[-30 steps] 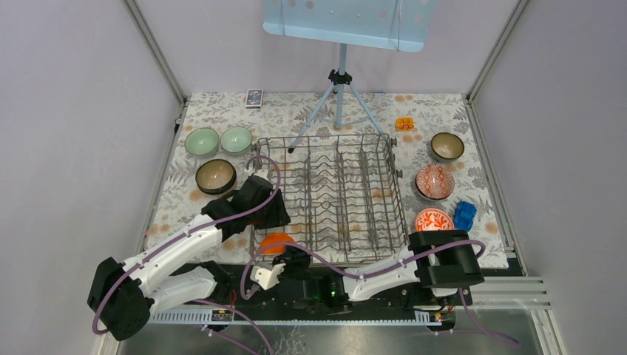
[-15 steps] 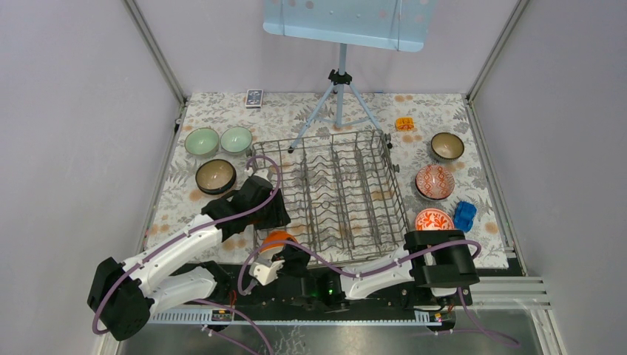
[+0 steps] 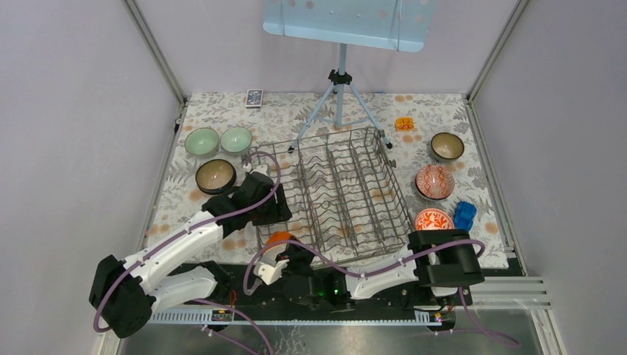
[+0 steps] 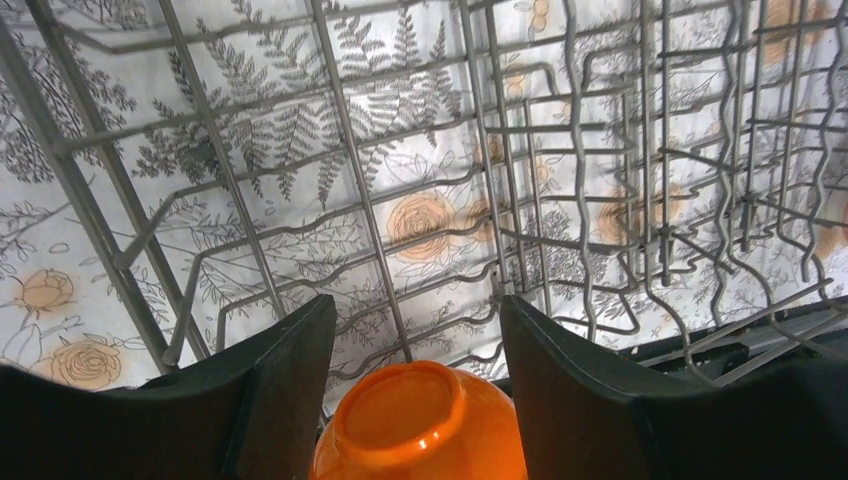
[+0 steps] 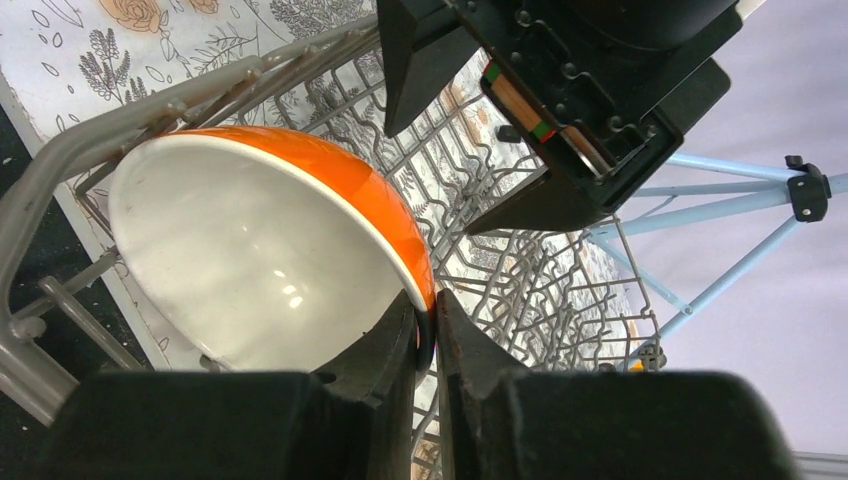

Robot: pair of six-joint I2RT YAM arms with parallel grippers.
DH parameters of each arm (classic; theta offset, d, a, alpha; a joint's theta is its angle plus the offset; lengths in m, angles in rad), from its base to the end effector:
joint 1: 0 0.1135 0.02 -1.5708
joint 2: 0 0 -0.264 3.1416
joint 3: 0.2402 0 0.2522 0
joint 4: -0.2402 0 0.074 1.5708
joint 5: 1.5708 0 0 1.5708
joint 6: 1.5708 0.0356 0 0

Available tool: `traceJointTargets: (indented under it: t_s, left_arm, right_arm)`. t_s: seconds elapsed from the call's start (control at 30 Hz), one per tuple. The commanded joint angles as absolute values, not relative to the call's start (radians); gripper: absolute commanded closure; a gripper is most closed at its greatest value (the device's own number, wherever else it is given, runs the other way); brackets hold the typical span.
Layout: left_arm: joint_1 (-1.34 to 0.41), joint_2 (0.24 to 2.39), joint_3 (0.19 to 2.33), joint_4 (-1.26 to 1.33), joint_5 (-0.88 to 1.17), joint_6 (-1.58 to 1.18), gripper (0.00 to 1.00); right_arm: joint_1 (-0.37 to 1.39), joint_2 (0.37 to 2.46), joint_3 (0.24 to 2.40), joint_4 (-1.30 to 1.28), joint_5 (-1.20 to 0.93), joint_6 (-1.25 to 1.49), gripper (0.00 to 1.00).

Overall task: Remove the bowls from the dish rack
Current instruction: Pick up the bowl from the dish rack.

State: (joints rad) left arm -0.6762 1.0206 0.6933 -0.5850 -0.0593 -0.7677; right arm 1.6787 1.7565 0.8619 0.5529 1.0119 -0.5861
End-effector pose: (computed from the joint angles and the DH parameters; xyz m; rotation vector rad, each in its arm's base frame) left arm 0.1575 -0.1237 0.2300 -0.1430 2.5568 -0.5212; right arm -0.0084 0.3575 0.1883 -1.2070 1.2708 -0.1743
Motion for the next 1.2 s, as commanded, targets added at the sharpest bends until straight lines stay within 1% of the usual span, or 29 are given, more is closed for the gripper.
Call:
traceJointTargets:
  t_s: [0.0,0.17,0.5,0.67,0.77,0.97,1.07,1.17]
  left_arm:
    - [-0.666,1.033,0.778,-0.576,-0.119,-0.769,0.32]
    - [-0.658,1.041,0.809,-0.595,-0.150,-0.765,0.26]
    - [-0.642,1.029,0.855,-0.631,-0.203,-0.772,0.19]
    - [-0.634,1.012,0.932,-0.678,-0.259,-0.770,0.15]
    - [-0.630,0.993,0.991,-0.712,-0.329,-0.784,0.13]
    - [-0.629,0.909,1.057,-0.738,-0.468,-0.817,0.09]
    - [-0.629,0.851,1.067,-0.738,-0.523,-0.808,0.07]
    - [-0.628,0.793,1.049,-0.701,-0.555,-0.777,0.05]
  right_arm:
    - [1.680,1.686,0.848,0.651,1.052,-0.611,1.00]
    - [1.680,1.645,0.832,0.670,1.072,-0.644,1.00]
    - [1.680,1.556,0.802,0.699,1.115,-0.720,1.00]
    - [1.680,1.506,0.790,0.702,1.139,-0.751,1.00]
    - [1.675,1.474,0.785,0.693,1.153,-0.754,1.00]
    - [1.629,1.376,0.792,0.570,1.164,-0.650,1.00]
    - [1.581,1.318,0.822,0.443,1.142,-0.519,1.00]
    - [1.520,1.271,0.877,0.260,1.103,-0.374,1.00]
